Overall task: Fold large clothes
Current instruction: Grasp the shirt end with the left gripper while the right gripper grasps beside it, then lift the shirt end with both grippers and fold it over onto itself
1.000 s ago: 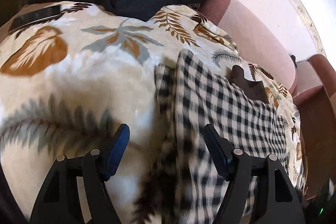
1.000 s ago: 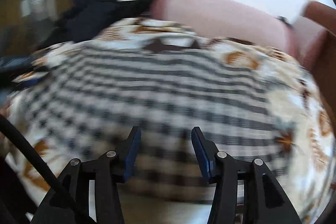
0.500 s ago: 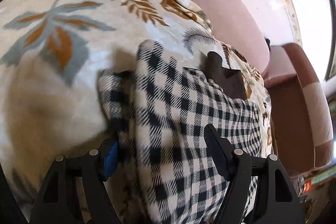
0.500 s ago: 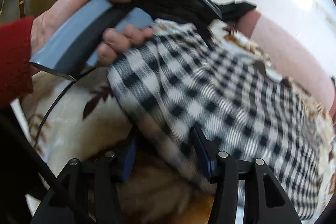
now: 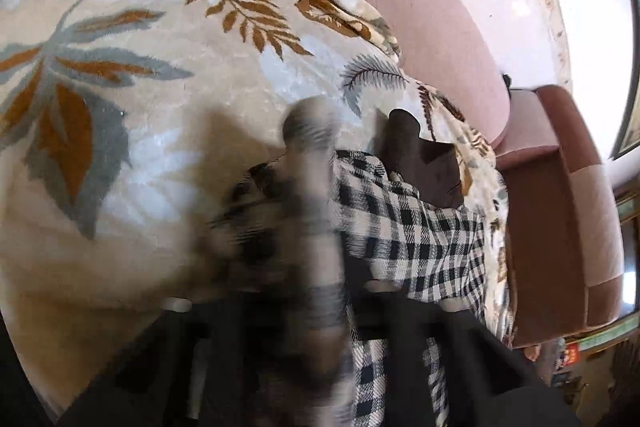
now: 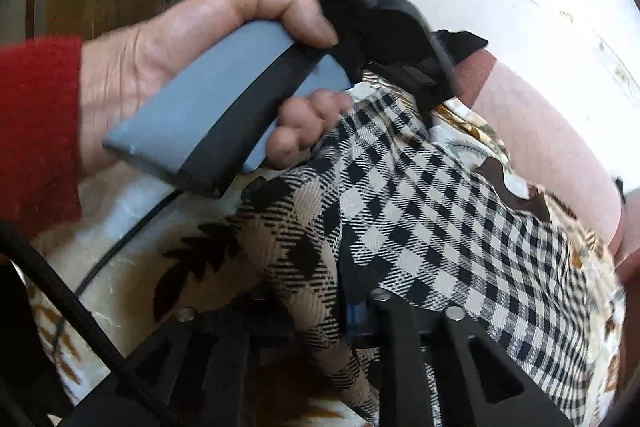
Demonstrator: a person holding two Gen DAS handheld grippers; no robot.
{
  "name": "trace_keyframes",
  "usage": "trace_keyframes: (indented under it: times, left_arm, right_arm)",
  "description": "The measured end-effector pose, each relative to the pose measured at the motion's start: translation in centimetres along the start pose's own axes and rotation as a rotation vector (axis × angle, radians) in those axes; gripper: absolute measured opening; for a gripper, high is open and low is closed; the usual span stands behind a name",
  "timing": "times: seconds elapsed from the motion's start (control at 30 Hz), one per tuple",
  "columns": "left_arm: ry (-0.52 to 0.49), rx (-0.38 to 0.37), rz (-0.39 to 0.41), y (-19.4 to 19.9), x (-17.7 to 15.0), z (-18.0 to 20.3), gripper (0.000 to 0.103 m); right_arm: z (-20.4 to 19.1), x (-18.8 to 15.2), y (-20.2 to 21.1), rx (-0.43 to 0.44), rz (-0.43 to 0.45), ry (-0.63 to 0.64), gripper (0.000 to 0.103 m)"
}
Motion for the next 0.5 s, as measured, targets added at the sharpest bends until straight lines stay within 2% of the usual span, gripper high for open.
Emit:
trace_keyframes:
  times: [0.13,0.27,0.4,0.5]
  left_arm:
    - [-0.027,-0.009,0.039,1.4,0.2,3.8,0.011]
    - [-0.149,0.004,0.032,1.2,0.5,11.1,0.011]
    - [-0.283,0.014,0.008,-1.7,-0.7,19.0,0.011]
    - [-0.366,0.016,-0.039,-6.0,-2.7,25.0,0.01]
  right_arm:
    - [3.0,0.8,2.5,0.003,0.031,-0.076,0.012]
    - [7.3,0.8,5.8,-0.031,0.074,-0.15,0.012]
    - [12.5,-0.5,8.7,-0.078,0.084,-0.253,0.012]
    - [17.3,-2.7,10.4,-0.128,0.066,-0.348,0.012]
Point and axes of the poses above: each gripper's, at about its wrist camera, not at the fingertips, and y roughly against the way its jaws point, z to its right, x to its top, the point moved 1 cm from there along -y, roughly the way its jaws point, and after that the axes turned 9 degrees about z, right-handed, at the moved point
